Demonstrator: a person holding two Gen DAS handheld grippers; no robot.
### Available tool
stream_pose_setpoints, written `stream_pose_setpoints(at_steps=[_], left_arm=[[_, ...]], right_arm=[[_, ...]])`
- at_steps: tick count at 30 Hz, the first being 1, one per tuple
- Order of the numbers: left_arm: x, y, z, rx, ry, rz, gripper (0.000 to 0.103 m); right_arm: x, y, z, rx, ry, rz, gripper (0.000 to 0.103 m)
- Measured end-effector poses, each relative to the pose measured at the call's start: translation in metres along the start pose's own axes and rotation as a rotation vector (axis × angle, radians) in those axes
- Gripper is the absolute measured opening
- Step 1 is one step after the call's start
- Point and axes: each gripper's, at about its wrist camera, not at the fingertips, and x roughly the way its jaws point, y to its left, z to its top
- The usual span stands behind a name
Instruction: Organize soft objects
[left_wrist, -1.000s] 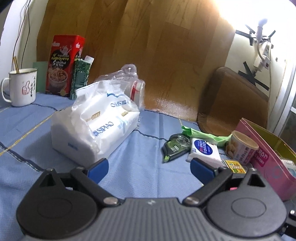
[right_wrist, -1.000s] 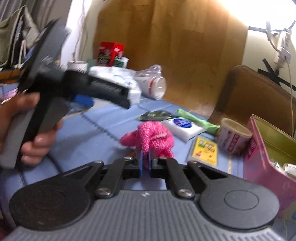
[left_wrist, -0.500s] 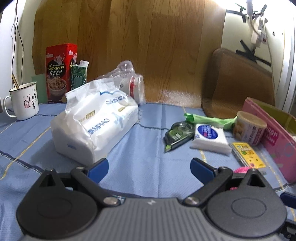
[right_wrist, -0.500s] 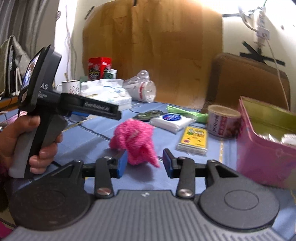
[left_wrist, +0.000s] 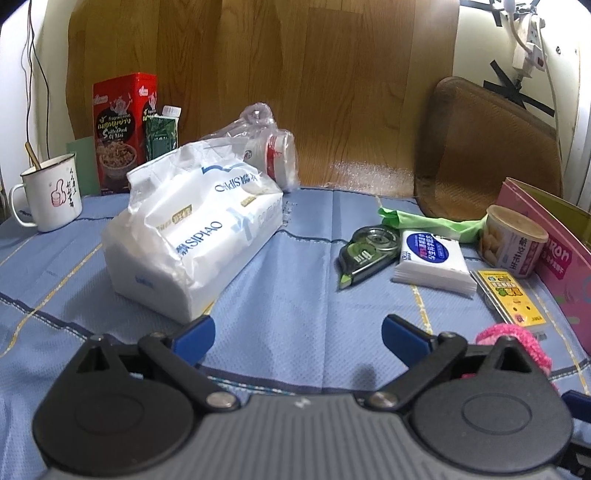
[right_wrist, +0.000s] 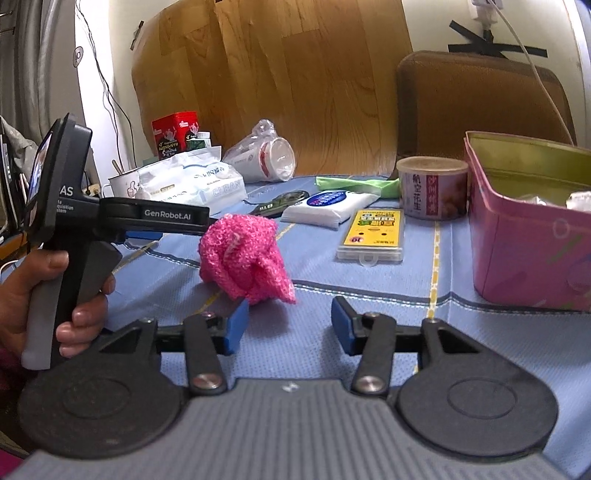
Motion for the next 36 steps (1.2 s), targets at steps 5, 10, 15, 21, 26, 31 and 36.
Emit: stream_pose_setpoints(at_steps=[5,10,15,21,26,31,36], left_arm=[[0.004,0.003,0.001,-0.018,0.023,-0.005,0.102],[0.006,0.004,0.001,-0.025,0.035,-0.01,0.102],[0.007,0.004,0.001,-0.028,0.04,-0.014,0.102],[0.008,0.004,0.001,-0.032,0.045,-0.016,0.102],[-0.001,0.018,0.0,-0.086,0.029,-0.141,0.102],[-0.036,0.034,-0.001,-0.135,-0.014,-0.376,0.102],[-0.058,0.007,0.002,-0.025,-0.022,-0.505,0.102]], right_arm=[[0.001,-0.003,0.0,0.018,0.009,0.009,0.053],[0.002,-0.003,0.0,0.024,0.015,0.01,0.053],[0.002,-0.003,0.0,0.025,0.019,0.007,0.053],[0.002,-0.002,0.0,0.018,0.018,0.002,0.053],[0.002,-0.003,0.0,0.014,0.02,0.001,0.054],[0.001,0.003,0.001,-0.031,0.035,0.02,0.067],[0.005,0.017,0.008,-0.113,0.038,0.045,0.069]])
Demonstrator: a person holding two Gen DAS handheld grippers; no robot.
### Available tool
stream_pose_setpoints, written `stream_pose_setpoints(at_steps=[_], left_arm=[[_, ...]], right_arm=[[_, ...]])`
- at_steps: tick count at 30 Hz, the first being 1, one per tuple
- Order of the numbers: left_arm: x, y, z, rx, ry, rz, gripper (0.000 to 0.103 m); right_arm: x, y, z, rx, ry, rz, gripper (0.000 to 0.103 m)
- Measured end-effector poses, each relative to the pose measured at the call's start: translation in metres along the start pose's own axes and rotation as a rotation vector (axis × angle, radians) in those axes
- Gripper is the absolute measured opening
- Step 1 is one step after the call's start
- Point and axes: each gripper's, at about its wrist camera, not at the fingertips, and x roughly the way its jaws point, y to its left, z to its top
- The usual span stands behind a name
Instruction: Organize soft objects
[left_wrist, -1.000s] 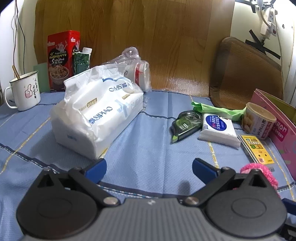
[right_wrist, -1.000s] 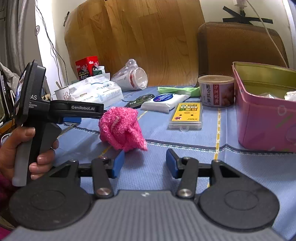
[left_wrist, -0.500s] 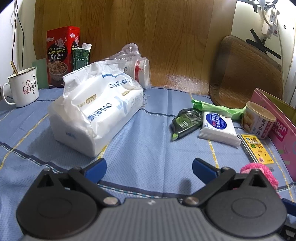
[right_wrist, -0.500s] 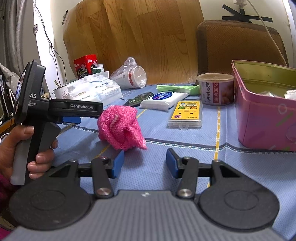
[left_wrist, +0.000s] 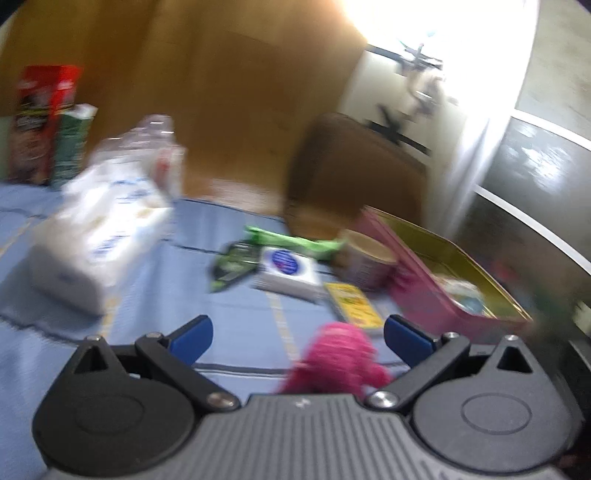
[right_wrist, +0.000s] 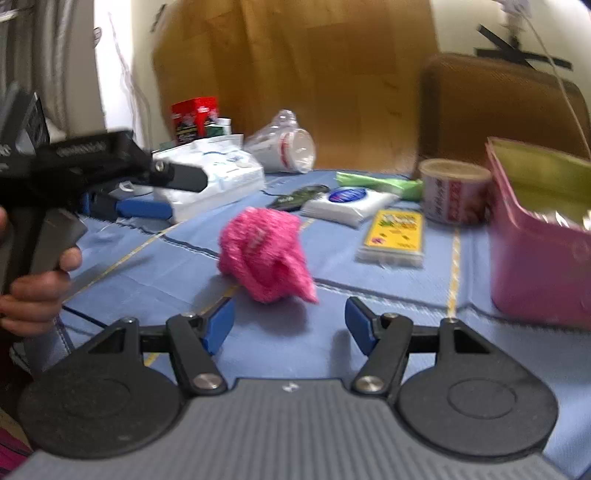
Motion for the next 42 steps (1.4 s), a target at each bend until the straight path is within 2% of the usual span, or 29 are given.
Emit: stream_pose_setpoints(at_steps=[1,3,5,6,7,8,10,13,17,20,22,24,27,29,30,31,32,33,35,38,42], left_arm=[[0.003,-0.006,-0.001,0.015,0.013,-0.014,0.101],[0.017,-0.013,-0.004,0.037,0.059,-0.012,0.092],[0.035,-0.014,-0.009,0.021,0.135,-0.003,0.059],[0.042,-0.014,-0.012,-0.007,0.168,-0.014,0.056],[0.045,-0.013,-0.014,-0.041,0.176,-0.032,0.056],[0.044,-0.015,-0.014,-0.051,0.173,-0.032,0.053],[0.041,-0.026,-0.009,-0.011,0.155,-0.039,0.052],[0.04,-0.053,0.003,0.07,0.124,-0.074,0.051],[0.051,-0.095,0.022,0.159,0.089,-0.149,0.051],[0.073,-0.134,0.034,0.232,0.086,-0.204,0.051],[0.091,-0.157,0.036,0.282,0.089,-0.217,0.051],[0.115,-0.17,0.04,0.291,0.111,-0.228,0.052],[0.149,-0.185,0.045,0.303,0.138,-0.187,0.054],[0.17,-0.193,0.046,0.338,0.136,-0.112,0.067],[0.178,-0.195,0.046,0.353,0.132,-0.072,0.07],[0.184,-0.198,0.045,0.363,0.132,-0.045,0.071],[0.185,-0.198,0.045,0.364,0.132,-0.034,0.071],[0.183,-0.198,0.044,0.361,0.13,-0.031,0.072],[0.173,-0.198,0.042,0.365,0.106,-0.04,0.081],[0.163,-0.199,0.039,0.388,0.076,-0.024,0.082],[0.152,-0.195,0.04,0.364,0.079,-0.008,0.082]], right_arm=[[0.003,0.003,0.002,-0.018,0.004,-0.001,0.069],[0.011,0.007,0.008,-0.045,0.021,-0.005,0.069],[0.02,0.008,0.012,-0.053,0.042,0.0,0.067],[0.025,0.007,0.012,-0.048,0.054,0.007,0.063],[0.029,0.005,0.012,-0.036,0.068,0.01,0.041],[0.029,0.003,0.011,-0.027,0.066,0.004,0.03],[0.023,0.0,0.01,-0.004,0.044,0.007,0.023],[0.004,-0.003,0.007,0.0,-0.043,-0.048,0.022],[-0.03,-0.015,0.007,0.007,-0.186,-0.173,0.022],[-0.054,-0.035,0.01,0.029,-0.272,-0.277,0.022],[-0.068,-0.051,0.012,0.043,-0.307,-0.34,0.022],[-0.075,-0.068,0.013,0.063,-0.319,-0.386,0.023],[-0.071,-0.092,0.016,0.08,-0.289,-0.442,0.022],[-0.06,-0.108,0.018,0.078,-0.258,-0.489,0.023],[-0.055,-0.116,0.019,0.082,-0.246,-0.521,0.025],[-0.051,-0.123,0.018,0.091,-0.235,-0.551,0.033],[-0.046,-0.129,0.019,0.112,-0.23,-0.565,0.038],[-0.046,-0.135,0.017,0.137,-0.23,-0.559,0.038],[-0.053,-0.139,0.013,0.187,-0.254,-0.534,0.039],[-0.059,-0.135,0.009,0.174,-0.275,-0.544,0.04],[-0.064,-0.129,0.007,0.188,-0.285,-0.54,0.04]])
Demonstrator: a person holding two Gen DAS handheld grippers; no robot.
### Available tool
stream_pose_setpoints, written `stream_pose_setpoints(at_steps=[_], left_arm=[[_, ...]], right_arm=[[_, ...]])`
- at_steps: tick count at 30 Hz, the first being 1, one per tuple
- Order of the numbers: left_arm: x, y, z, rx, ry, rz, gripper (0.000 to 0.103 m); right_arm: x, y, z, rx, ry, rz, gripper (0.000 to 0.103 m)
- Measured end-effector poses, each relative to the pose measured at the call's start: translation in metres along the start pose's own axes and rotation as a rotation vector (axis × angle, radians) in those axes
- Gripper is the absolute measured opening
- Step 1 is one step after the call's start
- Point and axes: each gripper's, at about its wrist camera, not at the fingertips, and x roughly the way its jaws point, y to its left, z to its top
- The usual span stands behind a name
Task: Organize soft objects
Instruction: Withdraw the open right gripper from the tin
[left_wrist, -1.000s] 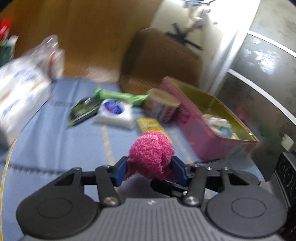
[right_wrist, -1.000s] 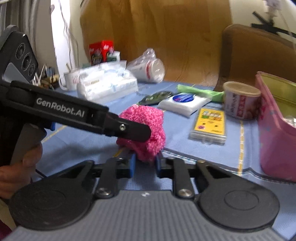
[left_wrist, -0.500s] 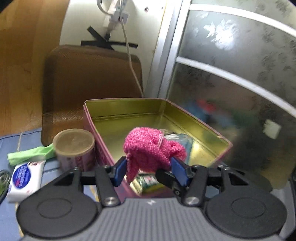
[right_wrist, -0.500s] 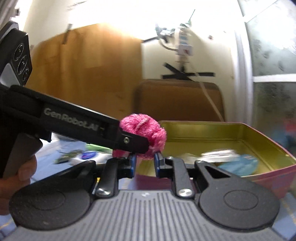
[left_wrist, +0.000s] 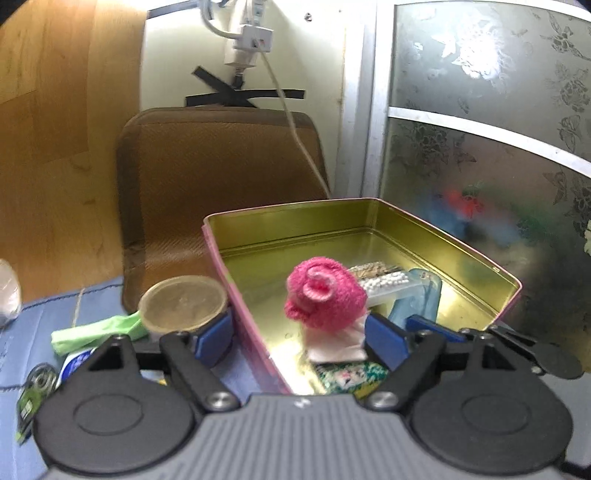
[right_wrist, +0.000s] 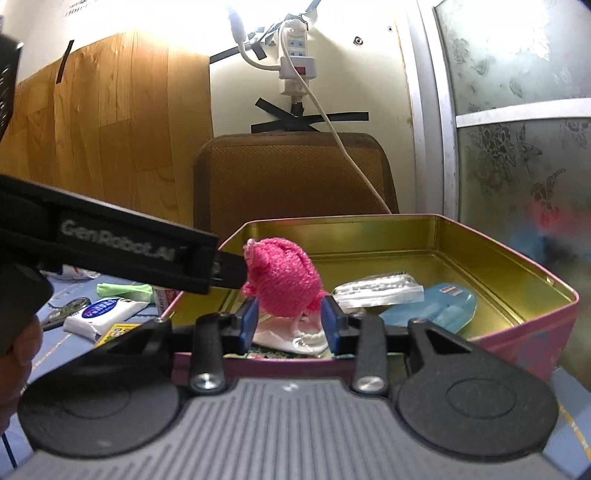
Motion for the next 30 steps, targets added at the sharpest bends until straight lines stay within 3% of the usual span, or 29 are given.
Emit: stream_pose_setpoints(at_steps=[12,17,30], left_arm=[[-0.043,0.027,-0.038,-0.039,0.064,0.152,0.082],[-0.055,0.043,-0.056,-0.066,0.084,0.188,0.082],[-0.069,0.089,-0.086,-0.147,0.102,0.266,0.082]], right_arm=[[-0.037,0.004,-0.003,0.091,-0.034,0.014,0.041],[-0.046,0.018,-0.008,0.098,-0.041,0.031,0.048],[-0.041,0.052,-0.014,0.066,0.032,0.083,0.05]])
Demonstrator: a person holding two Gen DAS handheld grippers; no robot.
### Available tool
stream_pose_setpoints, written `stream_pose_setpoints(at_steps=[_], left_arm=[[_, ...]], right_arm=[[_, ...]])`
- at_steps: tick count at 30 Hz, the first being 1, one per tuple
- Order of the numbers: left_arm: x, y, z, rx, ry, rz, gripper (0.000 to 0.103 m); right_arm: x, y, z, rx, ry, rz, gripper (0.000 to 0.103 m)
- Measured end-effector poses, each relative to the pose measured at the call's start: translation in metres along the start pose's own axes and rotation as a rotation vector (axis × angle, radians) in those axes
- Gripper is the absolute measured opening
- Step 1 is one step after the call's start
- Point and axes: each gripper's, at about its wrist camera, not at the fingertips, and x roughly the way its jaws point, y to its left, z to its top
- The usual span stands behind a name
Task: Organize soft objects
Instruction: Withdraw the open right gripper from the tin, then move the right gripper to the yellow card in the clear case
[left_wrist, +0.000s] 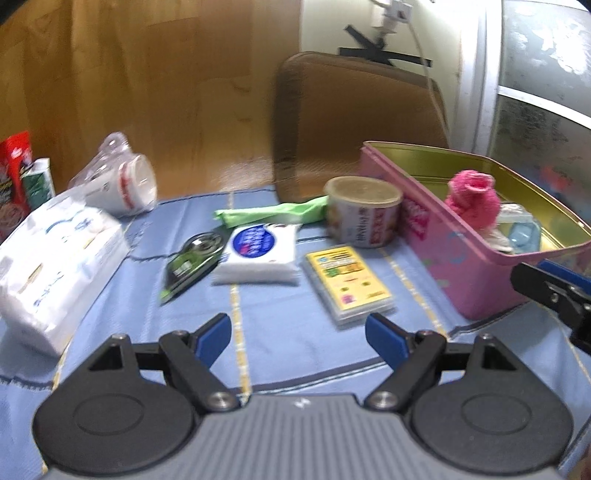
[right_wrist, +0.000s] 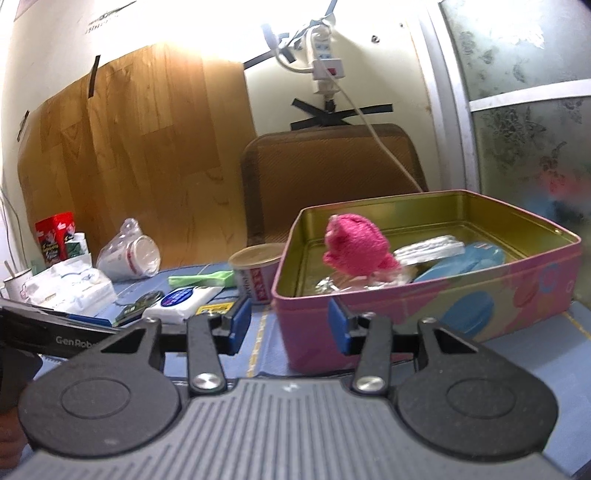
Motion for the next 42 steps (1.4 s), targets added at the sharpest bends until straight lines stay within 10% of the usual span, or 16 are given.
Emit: stream_pose_setpoints(at_steps=[21,42], left_arm=[[0.014,0.08,-0.024,-0.129,0.015,0.122,0.092],[0.015,0.082,-0.026,-0.138,-0.001,0.101,0.098]], right_arm=[[0.028,0.065,-0.015,-0.149,0.105,0.096,0.054],[0.064,0.082,-0.018,-0.193,0.159,0.1,0.058]])
